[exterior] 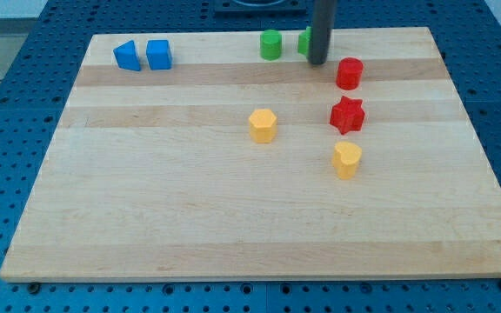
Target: Push the green circle into the green star
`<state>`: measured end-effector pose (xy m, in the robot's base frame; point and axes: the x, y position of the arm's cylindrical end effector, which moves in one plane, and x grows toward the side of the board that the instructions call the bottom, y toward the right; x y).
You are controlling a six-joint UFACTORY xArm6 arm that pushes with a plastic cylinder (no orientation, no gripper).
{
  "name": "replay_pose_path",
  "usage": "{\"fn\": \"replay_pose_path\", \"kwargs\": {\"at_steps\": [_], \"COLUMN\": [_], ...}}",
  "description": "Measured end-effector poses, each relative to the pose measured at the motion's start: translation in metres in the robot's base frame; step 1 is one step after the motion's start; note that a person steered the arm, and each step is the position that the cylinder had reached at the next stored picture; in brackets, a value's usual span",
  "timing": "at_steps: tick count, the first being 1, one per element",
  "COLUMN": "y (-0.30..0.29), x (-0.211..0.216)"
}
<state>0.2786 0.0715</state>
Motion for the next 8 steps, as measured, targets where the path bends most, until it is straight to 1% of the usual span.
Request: {"fn": "replay_pose_path", "kwargs": {"at_steps": [1,2,3,5,6,7,8], "y": [-0.086,-0.113,-0.108,-0.038,-0.063,-0.066,-0.044], "x": [0.029,0.013,-0.029,-0.033,-0.034,-0.069,-0.077]}}
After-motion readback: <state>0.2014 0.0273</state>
